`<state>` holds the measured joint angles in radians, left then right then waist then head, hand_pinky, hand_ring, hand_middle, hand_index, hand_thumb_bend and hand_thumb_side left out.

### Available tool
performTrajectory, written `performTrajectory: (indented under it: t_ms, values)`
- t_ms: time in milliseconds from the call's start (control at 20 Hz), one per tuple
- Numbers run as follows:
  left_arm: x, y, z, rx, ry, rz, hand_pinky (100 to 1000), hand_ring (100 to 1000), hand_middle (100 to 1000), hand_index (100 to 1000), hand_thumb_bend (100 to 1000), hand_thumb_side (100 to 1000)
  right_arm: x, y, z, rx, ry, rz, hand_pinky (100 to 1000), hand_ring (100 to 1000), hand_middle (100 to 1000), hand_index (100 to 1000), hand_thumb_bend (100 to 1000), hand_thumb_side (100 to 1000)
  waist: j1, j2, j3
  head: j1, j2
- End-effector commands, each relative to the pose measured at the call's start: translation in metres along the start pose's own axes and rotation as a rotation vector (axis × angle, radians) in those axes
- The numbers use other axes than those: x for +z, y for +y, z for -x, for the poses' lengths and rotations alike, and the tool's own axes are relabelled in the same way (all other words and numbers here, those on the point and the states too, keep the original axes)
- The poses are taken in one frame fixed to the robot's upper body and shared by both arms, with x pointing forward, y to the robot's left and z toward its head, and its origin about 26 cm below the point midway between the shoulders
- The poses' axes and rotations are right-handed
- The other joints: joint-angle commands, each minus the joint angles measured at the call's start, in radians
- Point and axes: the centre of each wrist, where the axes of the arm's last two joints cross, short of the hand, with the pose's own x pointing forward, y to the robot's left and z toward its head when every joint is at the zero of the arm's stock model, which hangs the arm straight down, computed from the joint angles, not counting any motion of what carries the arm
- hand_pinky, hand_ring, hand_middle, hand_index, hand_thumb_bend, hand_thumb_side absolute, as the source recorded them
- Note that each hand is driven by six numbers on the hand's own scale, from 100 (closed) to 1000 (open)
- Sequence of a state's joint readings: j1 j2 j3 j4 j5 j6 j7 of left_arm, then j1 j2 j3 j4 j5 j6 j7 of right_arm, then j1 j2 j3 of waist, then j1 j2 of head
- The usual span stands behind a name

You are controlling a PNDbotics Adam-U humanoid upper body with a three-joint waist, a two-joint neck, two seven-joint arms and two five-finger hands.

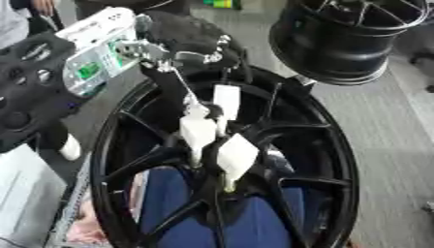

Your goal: Pull the pin out of the wheel hub.

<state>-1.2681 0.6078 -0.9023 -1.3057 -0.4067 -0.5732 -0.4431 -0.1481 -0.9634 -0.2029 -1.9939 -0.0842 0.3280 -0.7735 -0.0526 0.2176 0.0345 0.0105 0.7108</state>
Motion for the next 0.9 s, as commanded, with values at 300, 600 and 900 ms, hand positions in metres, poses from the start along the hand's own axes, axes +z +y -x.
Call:
performTrajectory:
  t_ms: [300, 600, 900]
  values:
    - [0.032, -0.002, 0.013, -0.051, -0.043, 0.160, 780, 787, 768, 870, 413, 567, -0.004, -0.004, -0.004, 0.061, 0.029, 0.079, 864, 727, 634, 768, 100, 228, 0.009, -0.019, 0.007, -0.019, 0.006]
    - [0.047, 0.005, 0.028, -0.041, -0.077, 0.154, 776, 775, 749, 873, 303, 476, -0.001, -0.004, 0.000, 0.061, 0.053, 0.081, 864, 725, 632, 766, 100, 251, 0.009, -0.016, 0.008, -0.018, 0.002]
    - [0.065, 0.021, 0.040, -0.025, -0.084, 0.118, 773, 768, 732, 853, 209, 412, 0.001, -0.004, 0.001, 0.066, 0.060, 0.078, 864, 725, 632, 766, 100, 253, 0.010, -0.018, 0.010, -0.021, 0.002]
